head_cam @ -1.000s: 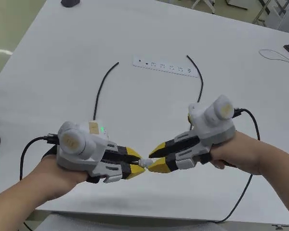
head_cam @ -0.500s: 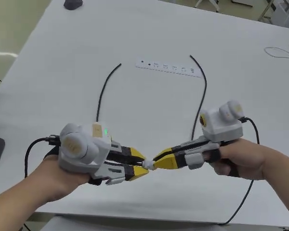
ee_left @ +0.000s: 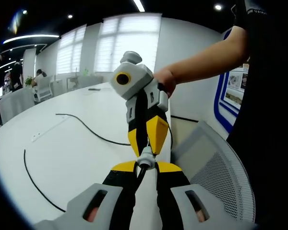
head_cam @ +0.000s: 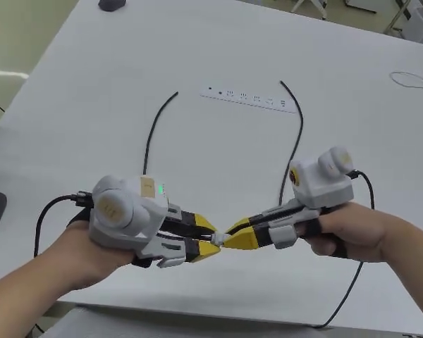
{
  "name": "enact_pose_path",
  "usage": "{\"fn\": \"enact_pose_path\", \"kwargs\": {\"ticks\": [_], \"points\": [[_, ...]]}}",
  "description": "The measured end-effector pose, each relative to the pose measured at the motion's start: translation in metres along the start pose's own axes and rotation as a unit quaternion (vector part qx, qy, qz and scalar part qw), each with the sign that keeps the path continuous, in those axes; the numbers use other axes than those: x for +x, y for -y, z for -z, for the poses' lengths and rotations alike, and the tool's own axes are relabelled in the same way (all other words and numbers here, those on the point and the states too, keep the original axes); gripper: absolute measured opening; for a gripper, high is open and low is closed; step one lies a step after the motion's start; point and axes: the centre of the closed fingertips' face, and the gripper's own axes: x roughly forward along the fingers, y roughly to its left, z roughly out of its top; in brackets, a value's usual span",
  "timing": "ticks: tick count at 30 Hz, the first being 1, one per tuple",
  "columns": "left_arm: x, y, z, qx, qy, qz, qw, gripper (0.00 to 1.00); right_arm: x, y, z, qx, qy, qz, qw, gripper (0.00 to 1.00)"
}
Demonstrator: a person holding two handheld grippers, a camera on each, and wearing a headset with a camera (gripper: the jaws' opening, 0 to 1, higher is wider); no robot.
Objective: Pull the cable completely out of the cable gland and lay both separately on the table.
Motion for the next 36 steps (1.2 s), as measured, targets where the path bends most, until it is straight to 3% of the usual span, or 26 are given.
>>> {"fn": "enact_pose_path", "kwargs": {"ticks": [4,7,9,13,15,17,18,19,20,22,23,24,26,27,29,31,33,36], "points": [[-0.001,-0.003,0.004,-0.014,-0.005,-0.005,0.9999,0.14,0.002,0.002,0.001,-0.064,-0.016,0.025,0.9975,0.07],[0.000,-0.002,0.007,-0.025,-0.010,-0.002,0.9996,0.14,0.005,0.002,0.004,-0.111,-0.029,0.041,0.9925,0.07],[0.001,0.000,0.010,-0.032,-0.015,0.002,0.9994,0.14,0.007,0.002,0.008,-0.148,-0.047,0.058,0.9861,0.07],[0.004,0.001,0.016,-0.045,-0.027,0.007,0.9986,0.14,0.009,0.008,0.016,-0.252,-0.090,0.107,0.9575,0.07],[0.004,0.001,0.019,-0.048,-0.030,0.011,0.9984,0.14,0.011,0.008,0.018,-0.301,-0.106,0.135,0.9380,0.07],[0.004,0.002,0.021,-0.057,-0.031,0.016,0.9977,0.14,0.012,0.009,0.021,-0.326,-0.118,0.161,0.9240,0.07],[0.004,0.002,0.021,-0.063,-0.031,0.017,0.9974,0.14,0.013,0.009,0.022,-0.347,-0.128,0.174,0.9126,0.07],[0.005,0.003,0.022,-0.069,-0.031,0.020,0.9969,0.14,0.013,0.009,0.023,-0.351,-0.132,0.179,0.9094,0.07],[0.005,0.003,0.023,-0.072,-0.032,0.021,0.9967,0.14,0.014,0.010,0.023,-0.369,-0.141,0.193,0.8980,0.07],[0.006,0.001,0.024,-0.085,-0.029,0.019,0.9958,0.14,0.014,0.012,0.023,-0.393,-0.153,0.220,0.8795,0.07],[0.005,0.001,0.024,-0.093,-0.027,0.021,0.9951,0.14,0.014,0.012,0.023,-0.401,-0.157,0.227,0.8735,0.07],[0.005,0.000,0.023,-0.095,-0.026,0.020,0.9949,0.14,0.014,0.013,0.021,-0.423,-0.162,0.242,0.8581,0.07],[0.004,-0.003,0.021,-0.117,-0.016,0.015,0.9929,0.14,0.014,0.014,0.017,-0.455,-0.169,0.269,0.8321,0.07],[0.003,-0.003,0.021,-0.125,-0.015,0.018,0.9919,0.14,0.015,0.013,0.017,-0.458,-0.170,0.277,0.8276,0.07],[0.001,-0.005,0.022,-0.129,-0.010,0.016,0.9914,0.14,0.016,0.014,0.015,-0.477,-0.175,0.293,0.8095,0.07],[0.000,-0.004,0.022,-0.128,-0.010,0.014,0.9916,0.14,0.019,0.015,0.015,-0.471,-0.168,0.300,0.8125,0.07],[-0.001,-0.004,0.022,-0.108,-0.013,0.007,0.9941,0.14,0.019,0.016,0.015,-0.474,-0.164,0.299,0.8116,0.07],[0.000,-0.004,0.024,-0.111,-0.013,0.008,0.9937,0.14,0.018,0.016,0.015,-0.463,-0.159,0.292,0.8212,0.08]]}}
